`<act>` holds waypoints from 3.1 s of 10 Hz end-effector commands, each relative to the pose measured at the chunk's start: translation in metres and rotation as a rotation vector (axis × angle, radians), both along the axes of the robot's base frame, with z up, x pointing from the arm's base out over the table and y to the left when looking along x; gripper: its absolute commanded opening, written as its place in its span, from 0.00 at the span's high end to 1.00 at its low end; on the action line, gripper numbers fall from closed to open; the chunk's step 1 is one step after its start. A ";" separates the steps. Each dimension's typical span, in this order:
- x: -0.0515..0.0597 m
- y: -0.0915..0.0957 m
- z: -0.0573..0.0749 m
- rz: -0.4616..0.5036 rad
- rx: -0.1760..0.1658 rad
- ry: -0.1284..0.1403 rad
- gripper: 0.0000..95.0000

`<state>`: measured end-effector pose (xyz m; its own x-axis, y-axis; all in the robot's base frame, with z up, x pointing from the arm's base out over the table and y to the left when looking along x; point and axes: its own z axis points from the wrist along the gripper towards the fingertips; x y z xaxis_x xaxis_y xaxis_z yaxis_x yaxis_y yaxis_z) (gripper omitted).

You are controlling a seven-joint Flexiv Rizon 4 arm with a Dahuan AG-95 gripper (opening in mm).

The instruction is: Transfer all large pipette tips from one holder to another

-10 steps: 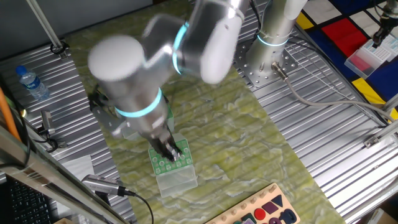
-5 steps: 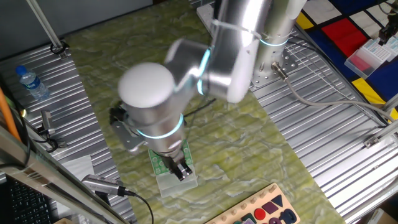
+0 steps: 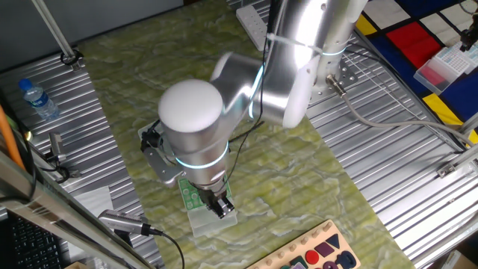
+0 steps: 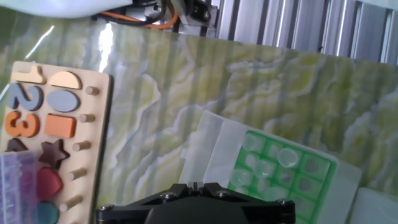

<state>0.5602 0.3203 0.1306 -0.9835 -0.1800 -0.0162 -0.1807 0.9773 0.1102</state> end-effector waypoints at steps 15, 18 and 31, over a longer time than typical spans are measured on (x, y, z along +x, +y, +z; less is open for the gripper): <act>-0.018 -0.032 0.001 0.184 -0.095 -0.027 1.00; -0.020 -0.045 0.007 0.236 -0.103 -0.022 1.00; -0.043 -0.094 0.026 0.399 -0.118 -0.022 1.00</act>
<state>0.5179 0.2262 0.1571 -0.8357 -0.5492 0.0066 -0.5492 0.8357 -0.0051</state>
